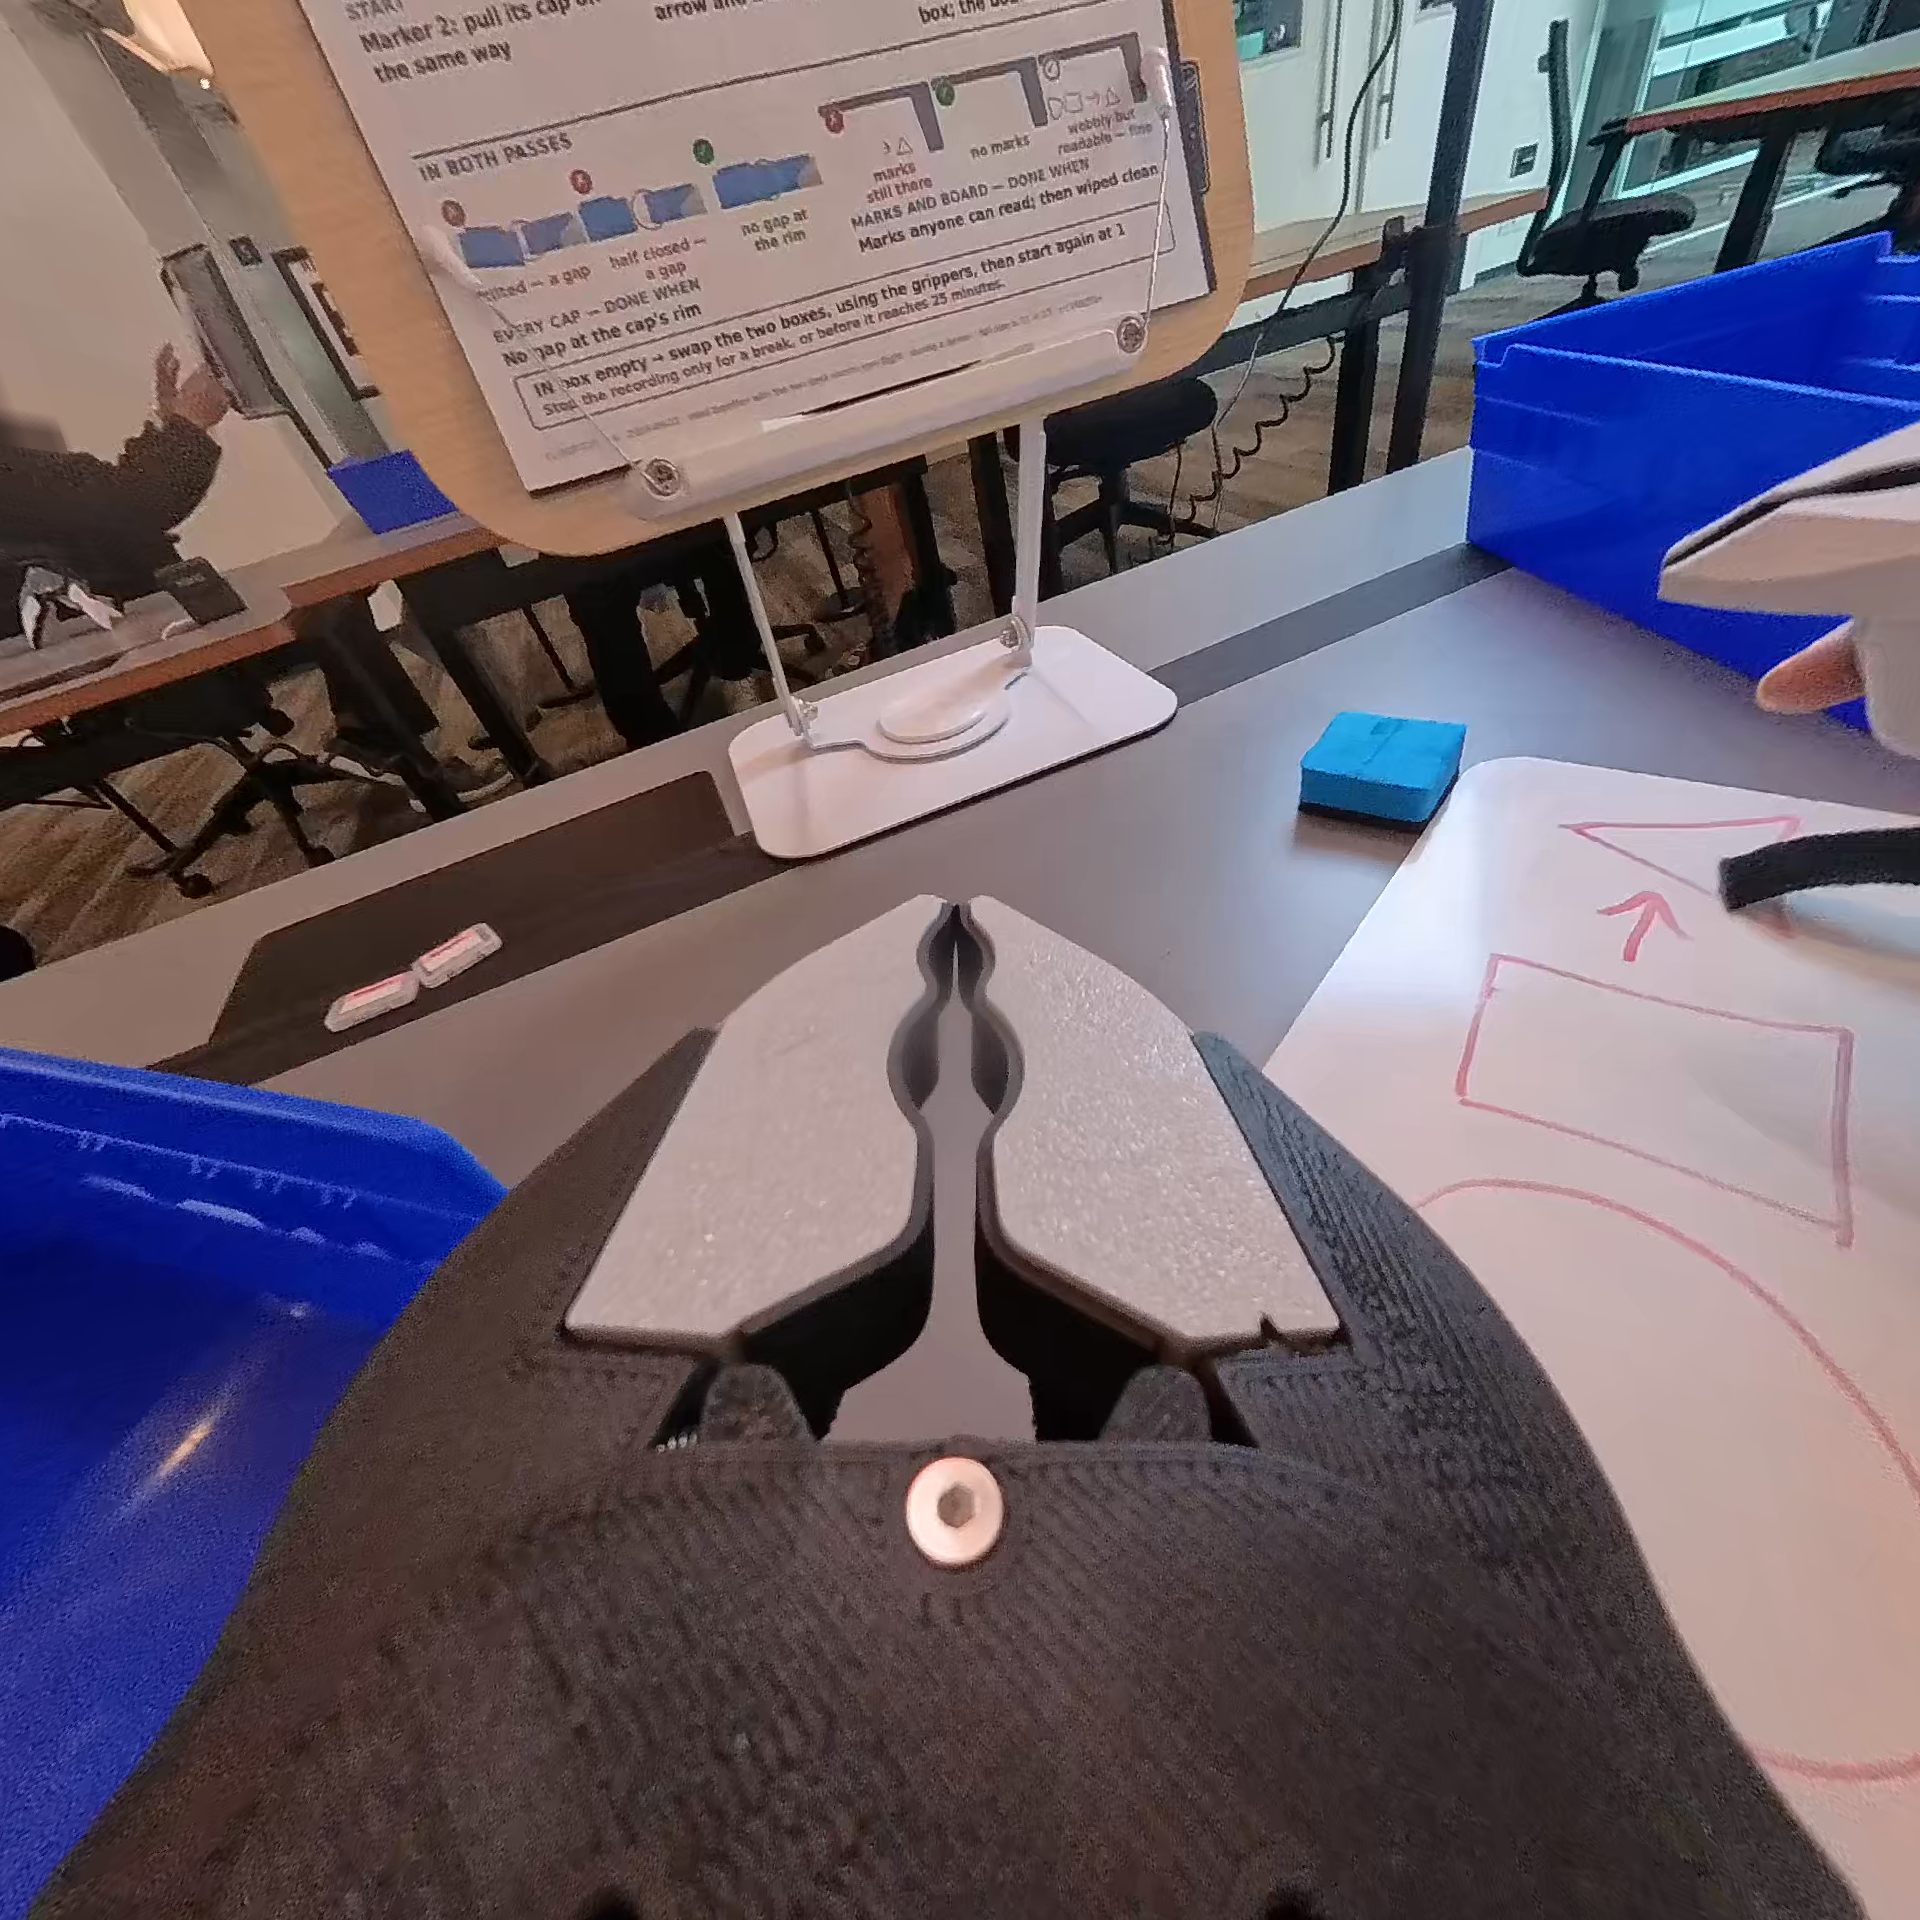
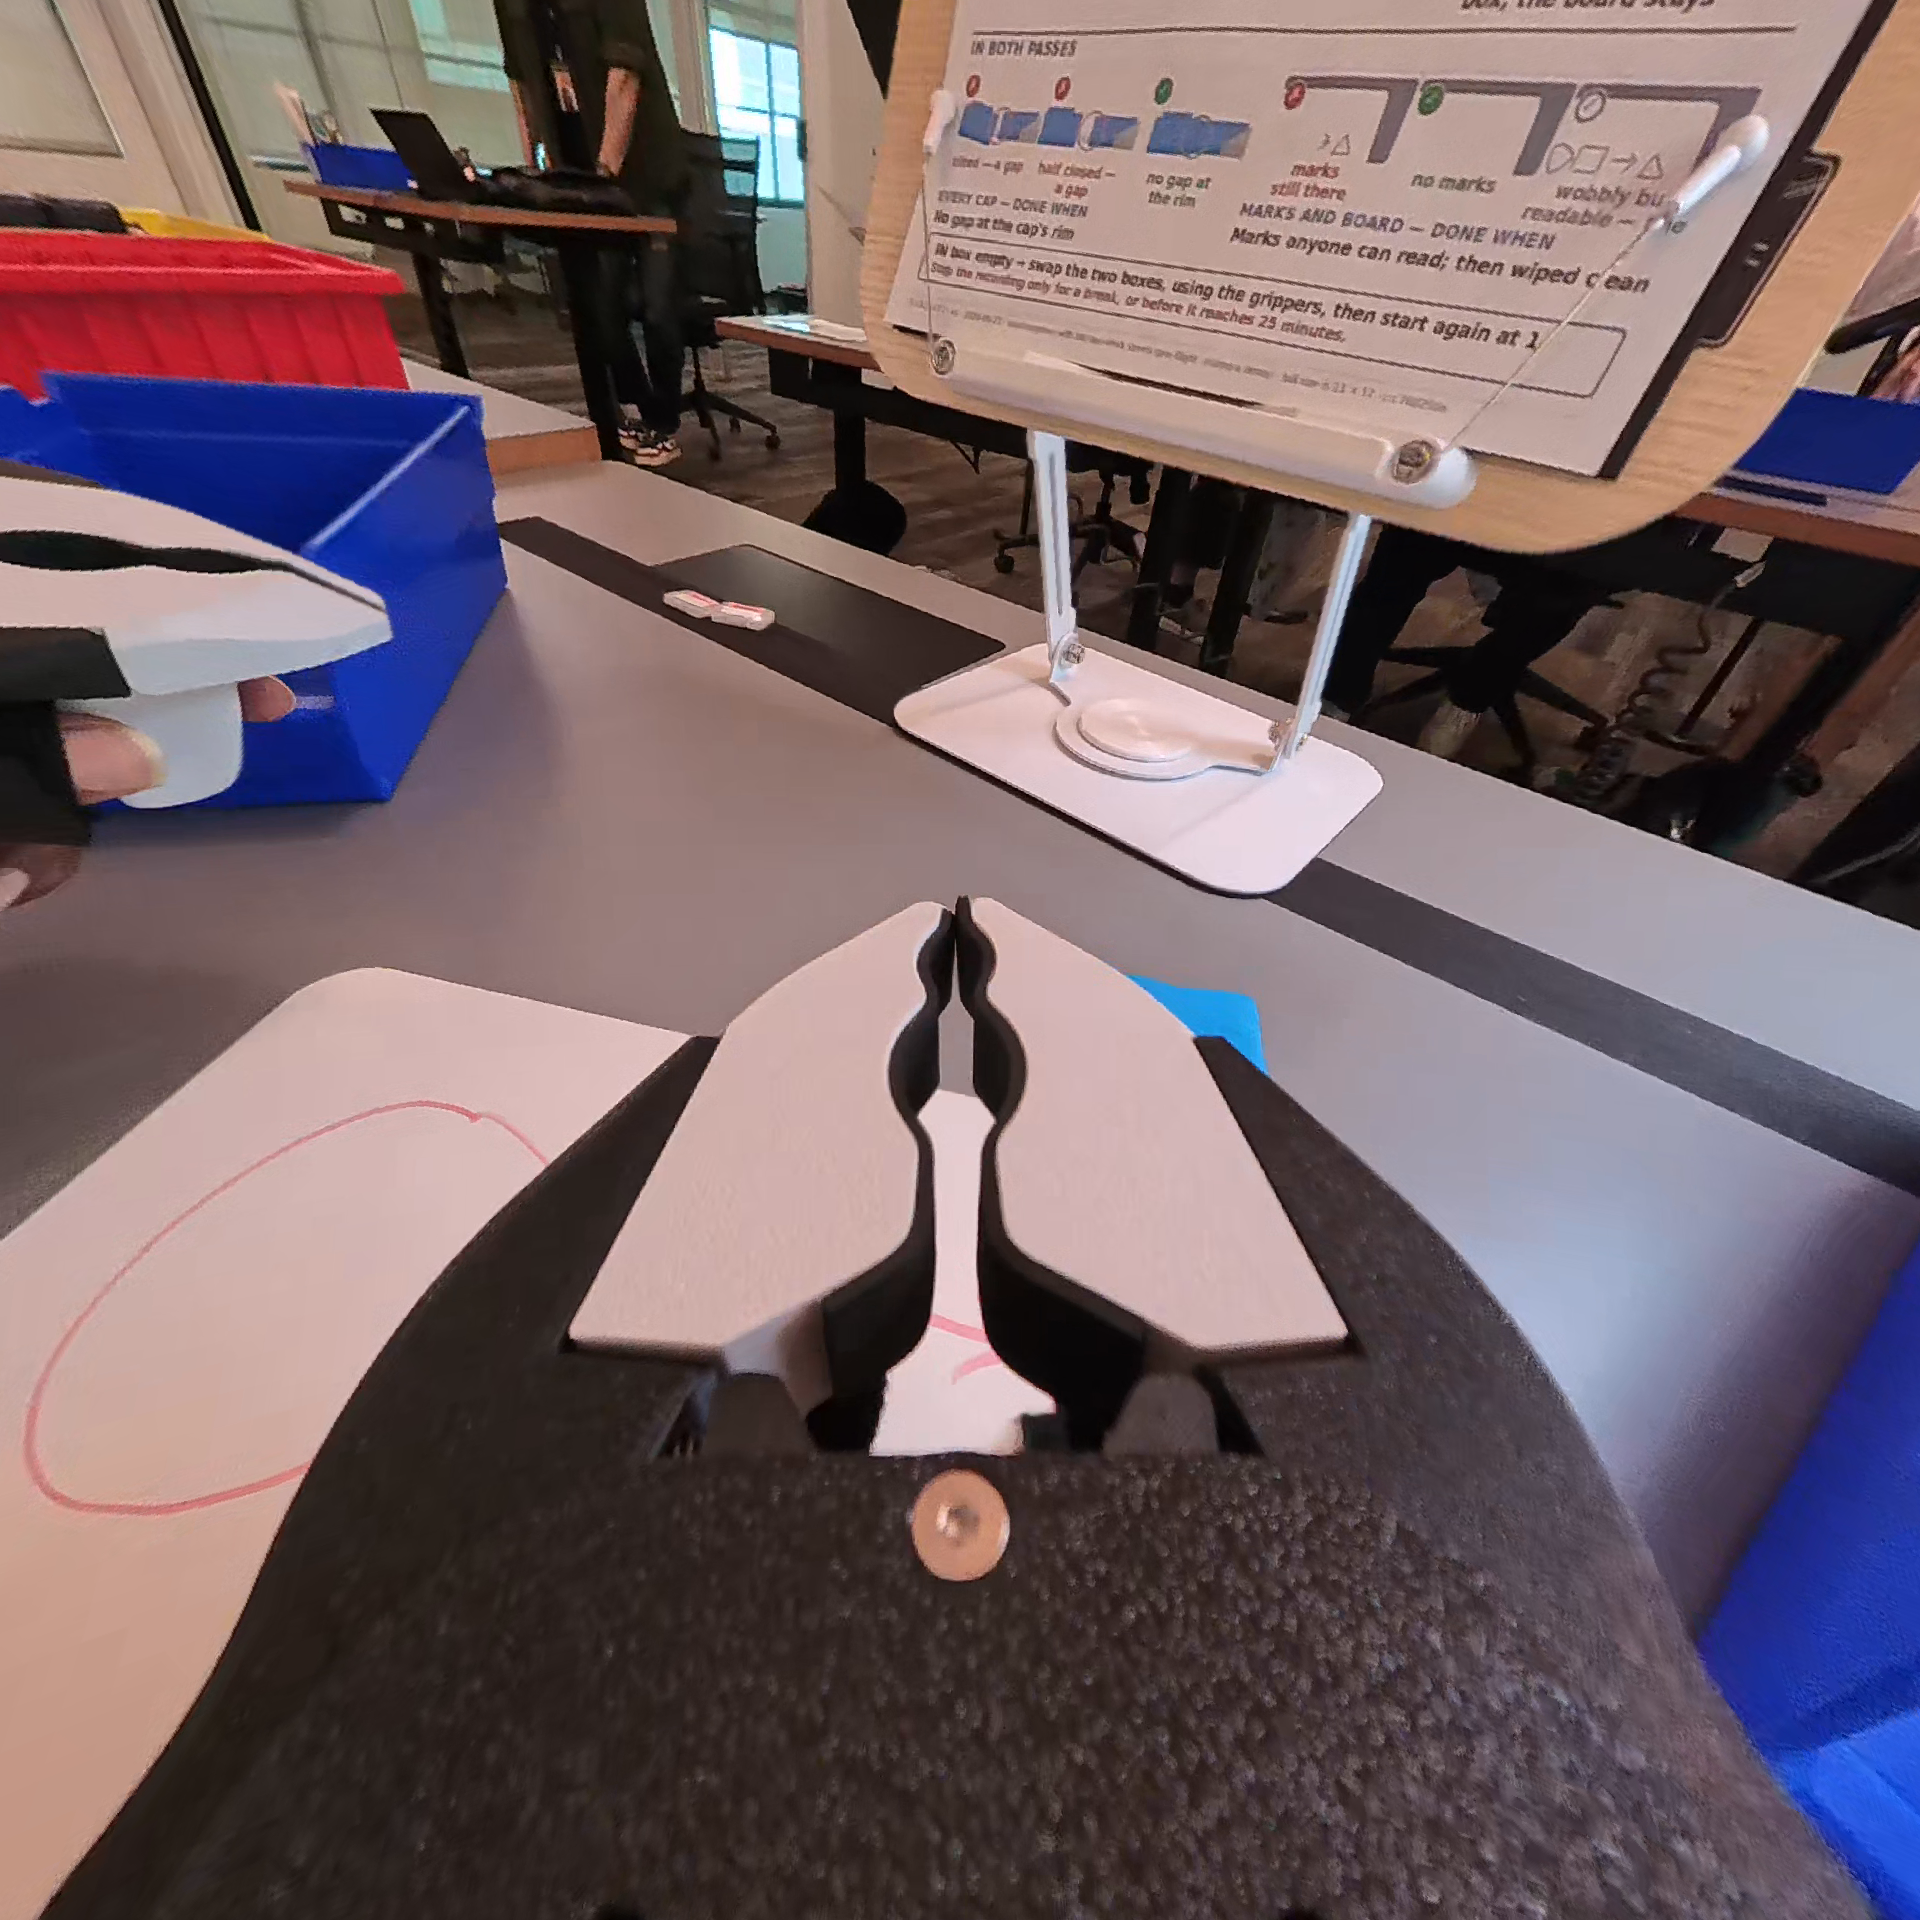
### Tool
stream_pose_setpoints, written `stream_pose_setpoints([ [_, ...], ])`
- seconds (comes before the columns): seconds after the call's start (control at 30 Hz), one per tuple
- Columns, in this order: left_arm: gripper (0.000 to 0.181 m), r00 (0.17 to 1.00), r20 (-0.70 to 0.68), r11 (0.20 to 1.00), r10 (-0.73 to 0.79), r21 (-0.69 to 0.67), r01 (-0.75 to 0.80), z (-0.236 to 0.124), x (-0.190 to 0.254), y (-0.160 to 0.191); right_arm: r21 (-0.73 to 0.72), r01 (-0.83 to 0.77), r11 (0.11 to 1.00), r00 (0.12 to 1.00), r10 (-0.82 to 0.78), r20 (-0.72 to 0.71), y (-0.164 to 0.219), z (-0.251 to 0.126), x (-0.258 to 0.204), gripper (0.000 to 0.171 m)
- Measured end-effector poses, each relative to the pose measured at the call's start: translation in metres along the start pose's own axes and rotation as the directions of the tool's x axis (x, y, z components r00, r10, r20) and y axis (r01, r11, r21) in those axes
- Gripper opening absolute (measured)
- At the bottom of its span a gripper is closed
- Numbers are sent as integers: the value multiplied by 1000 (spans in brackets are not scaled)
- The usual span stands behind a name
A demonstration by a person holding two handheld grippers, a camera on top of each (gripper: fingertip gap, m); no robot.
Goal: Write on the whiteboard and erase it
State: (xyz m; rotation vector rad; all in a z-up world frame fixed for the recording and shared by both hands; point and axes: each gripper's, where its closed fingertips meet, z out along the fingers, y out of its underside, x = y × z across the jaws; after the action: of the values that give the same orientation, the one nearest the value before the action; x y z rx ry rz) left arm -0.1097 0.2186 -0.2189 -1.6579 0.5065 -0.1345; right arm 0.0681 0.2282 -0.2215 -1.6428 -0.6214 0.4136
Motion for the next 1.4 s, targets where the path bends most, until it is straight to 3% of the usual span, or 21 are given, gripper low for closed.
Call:
stream_pose_setpoints([
  [0.17,0,1000,-4,1000,14,13,-14,-5,-9,4,28,-3,1000,998,5,-64,-23,-19,10,0],
  [0.3,0,999,-31,999,42,-10,-42,0,-7,12,38,-41,998,985,46,-168,-20,-37,37,4],
  [0.5,0,996,11,996,84,-27,-84,-1,-28,11,-13,48,999,956,-49,-288,-9,-59,80,5],
  [0.73,0,990,111,995,88,-62,-82,-28,-77,-3,-352,214,911,894,-328,-307,13,-88,125,28],
  [0.87,4,983,158,995,98,-49,-91,-36,-101,-9,-448,209,869,921,-328,-207,10,-117,128,47],
  [1.0,16,986,135,992,100,-83,-90,-39,-110,-6,-574,217,789,928,-349,-129,41,-133,138,57],
  [1.17,19,991,97,993,92,-82,-85,-36,-101,-2,-538,264,800,930,-360,-79,52,-104,128,47],
  [1.3,20,991,84,990,101,-102,-92,-31,-96,5,-458,278,844,947,-321,-17,29,-61,79,53],
  [1.4,20,991,77,988,113,-113,-104,-29,-92,9,-434,177,883,980,-197,0,27,-11,51,60],
])
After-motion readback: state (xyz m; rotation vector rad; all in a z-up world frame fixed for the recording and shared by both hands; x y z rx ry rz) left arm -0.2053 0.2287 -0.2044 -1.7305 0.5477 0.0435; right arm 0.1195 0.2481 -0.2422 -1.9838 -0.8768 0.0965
